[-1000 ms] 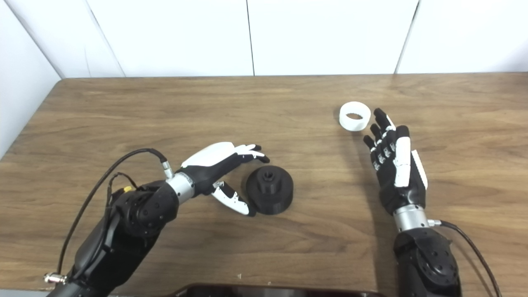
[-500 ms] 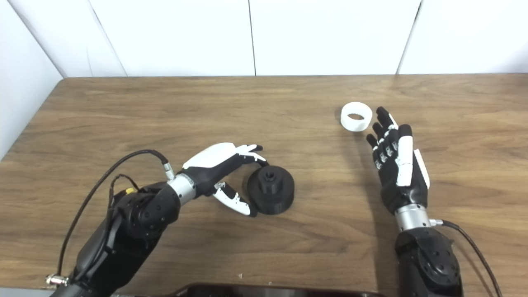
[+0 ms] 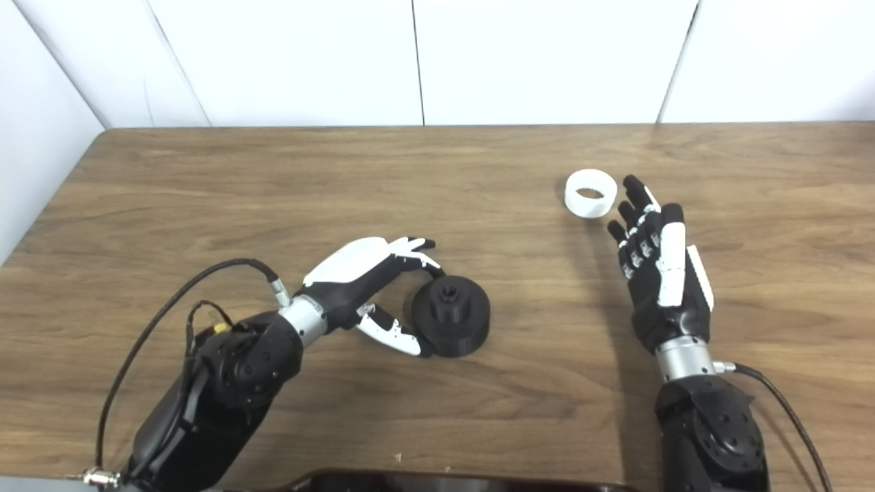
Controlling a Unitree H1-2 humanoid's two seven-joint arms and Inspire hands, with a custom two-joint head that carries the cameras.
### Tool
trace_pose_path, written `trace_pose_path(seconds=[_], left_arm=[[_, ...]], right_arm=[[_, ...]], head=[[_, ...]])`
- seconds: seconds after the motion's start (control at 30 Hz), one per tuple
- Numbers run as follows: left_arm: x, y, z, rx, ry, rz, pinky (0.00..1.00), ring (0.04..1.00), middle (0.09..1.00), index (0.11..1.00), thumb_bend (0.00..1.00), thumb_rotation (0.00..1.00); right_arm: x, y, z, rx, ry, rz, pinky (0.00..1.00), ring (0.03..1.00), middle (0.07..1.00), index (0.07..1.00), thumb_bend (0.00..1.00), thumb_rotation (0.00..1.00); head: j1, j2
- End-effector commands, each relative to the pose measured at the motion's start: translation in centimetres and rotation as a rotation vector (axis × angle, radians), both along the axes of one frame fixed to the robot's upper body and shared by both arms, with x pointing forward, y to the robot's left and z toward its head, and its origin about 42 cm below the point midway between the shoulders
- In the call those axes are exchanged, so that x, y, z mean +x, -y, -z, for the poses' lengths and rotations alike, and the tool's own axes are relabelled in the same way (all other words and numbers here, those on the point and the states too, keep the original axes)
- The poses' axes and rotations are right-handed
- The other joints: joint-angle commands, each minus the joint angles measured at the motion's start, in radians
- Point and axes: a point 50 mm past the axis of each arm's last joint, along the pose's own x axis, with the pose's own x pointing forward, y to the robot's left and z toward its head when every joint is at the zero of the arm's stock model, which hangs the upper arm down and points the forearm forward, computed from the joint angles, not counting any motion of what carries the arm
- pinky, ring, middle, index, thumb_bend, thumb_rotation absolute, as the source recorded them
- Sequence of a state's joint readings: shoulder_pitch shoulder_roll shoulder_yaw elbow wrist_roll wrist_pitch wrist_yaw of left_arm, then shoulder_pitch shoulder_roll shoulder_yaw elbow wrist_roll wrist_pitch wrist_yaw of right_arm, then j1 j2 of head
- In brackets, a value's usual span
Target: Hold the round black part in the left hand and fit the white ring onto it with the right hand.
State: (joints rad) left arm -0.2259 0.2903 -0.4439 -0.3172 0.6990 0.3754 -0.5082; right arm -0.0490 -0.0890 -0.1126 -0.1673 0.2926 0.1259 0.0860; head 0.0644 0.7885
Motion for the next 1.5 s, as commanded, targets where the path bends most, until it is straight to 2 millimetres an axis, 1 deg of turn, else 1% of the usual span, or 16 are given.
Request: trace_pose_path(seconds=[0.0, 0.3, 0.33, 0.4, 0.43, 0.47, 0.5, 0.53, 0.57, 0.63, 0.67, 0.7, 0.87, 1.0, 1.33, 1.47], left_arm=[[-0.1, 0.4, 0.5, -0.010, -0.011, 0.024, 0.84, 1.000, 0.968, 0.723, 0.80, 0.24], [-0.1, 0.5, 0.5, -0.005, 0.000, 0.013, 0.82, 1.000, 0.965, 0.718, 0.78, 0.24], [-0.1, 0.5, 0.5, -0.006, -0.001, 0.012, 0.82, 1.000, 0.965, 0.718, 0.78, 0.24], [-0.1, 0.5, 0.5, -0.011, 0.000, 0.012, 0.82, 1.000, 0.962, 0.715, 0.79, 0.24], [-0.1, 0.5, 0.5, -0.014, -0.001, 0.012, 0.82, 1.000, 0.962, 0.716, 0.79, 0.23], [-0.1, 0.5, 0.5, -0.016, -0.002, 0.012, 0.82, 1.000, 0.962, 0.717, 0.79, 0.23], [-0.1, 0.5, 0.5, -0.017, -0.005, 0.012, 0.82, 1.000, 0.962, 0.718, 0.79, 0.23], [-0.1, 0.5, 0.6, -0.018, -0.007, 0.012, 0.82, 1.000, 0.963, 0.719, 0.79, 0.23], [-0.1, 0.5, 0.6, -0.018, -0.008, 0.013, 0.82, 1.000, 0.962, 0.718, 0.79, 0.23], [-0.1, 0.5, 0.7, -0.018, -0.009, 0.015, 0.82, 1.000, 0.962, 0.719, 0.79, 0.22], [-0.1, 0.5, 0.7, -0.018, -0.010, 0.016, 0.82, 1.000, 0.963, 0.720, 0.80, 0.22], [-0.1, 0.5, 0.7, -0.018, -0.011, 0.017, 0.82, 1.000, 0.964, 0.721, 0.80, 0.22], [-0.1, 0.6, 0.7, -0.020, -0.009, 0.018, 0.81, 1.000, 0.959, 0.723, 0.80, 0.22], [-0.1, 0.6, 0.7, -0.016, -0.013, 0.019, 0.81, 1.000, 0.961, 0.727, 0.80, 0.22], [-0.2, 0.5, 0.7, -0.021, -0.023, 0.021, 0.82, 1.000, 0.968, 0.733, 0.80, 0.21], [-0.1, 0.5, 0.8, -0.026, -0.028, 0.018, 0.83, 1.000, 0.971, 0.732, 0.80, 0.22]], right_arm=[[0.7, -0.2, -1.8, -0.006, 0.083, -0.024, 0.99, 1.000, 1.000, 0.931, 0.56, 1.00], [0.9, -0.1, -2.1, -0.032, 0.078, -0.017, 0.99, 1.000, 0.998, 0.925, 0.57, 1.00], [1.0, 0.0, -2.2, -0.050, 0.080, -0.006, 0.98, 1.000, 0.991, 0.916, 0.57, 0.97], [1.3, 0.2, -2.5, -0.128, 0.091, 0.021, 0.93, 0.984, 0.969, 0.889, 0.57, 0.82], [1.5, 0.6, -2.9, -0.219, 0.096, 0.048, 0.92, 0.969, 0.955, 0.878, 0.55, 0.72], [1.8, 1.0, -3.3, -0.335, 0.103, 0.077, 0.89, 0.944, 0.933, 0.856, 0.55, 0.61], [2.2, 1.4, -3.8, -0.443, 0.111, 0.105, 0.88, 0.929, 0.917, 0.842, 0.56, 0.54], [2.7, 1.7, -4.4, -0.542, 0.120, 0.137, 0.88, 0.916, 0.900, 0.826, 0.59, 0.47], [3.1, 2.0, -4.9, -0.625, 0.124, 0.162, 0.89, 0.913, 0.891, 0.805, 0.65, 0.43], [4.1, 2.4, -5.8, -0.732, 0.130, 0.190, 0.90, 0.915, 0.890, 0.796, 0.68, 0.42], [4.7, 2.6, -6.3, -0.771, 0.132, 0.194, 0.89, 0.922, 0.901, 0.779, 0.72, 0.38], [5.2, 2.7, -6.6, -0.795, 0.133, 0.198, 0.89, 0.924, 0.905, 0.774, 0.74, 0.36], [7.8, 3.3, -8.3, -0.907, 0.143, 0.180, 0.89, 0.940, 0.924, 0.755, 0.81, 0.32], [9.2, 3.3, -9.3, -0.974, 0.142, 0.161, 0.86, 0.945, 0.926, 0.749, 0.84, 0.33], [11.2, 3.0, -9.6, -1.025, 0.111, 0.119, 0.89, 0.959, 0.927, 0.740, 0.89, 0.39], [11.9, 2.8, -9.6, -1.046, 0.096, 0.098, 0.90, 0.971, 0.935, 0.741, 0.89, 0.39]], head=[[0.001, 0.000], [0.002, 0.000], [0.002, 0.000], [0.002, 0.000], [0.002, 0.001], [0.001, 0.001], [-0.002, 0.000], [-0.002, 0.000], [-0.002, 0.000], [-0.003, -0.002], [-0.003, -0.003], [-0.003, -0.003], [-0.003, -0.005], [-0.004, -0.005], [-0.008, -0.006], [-0.007, -0.007]])
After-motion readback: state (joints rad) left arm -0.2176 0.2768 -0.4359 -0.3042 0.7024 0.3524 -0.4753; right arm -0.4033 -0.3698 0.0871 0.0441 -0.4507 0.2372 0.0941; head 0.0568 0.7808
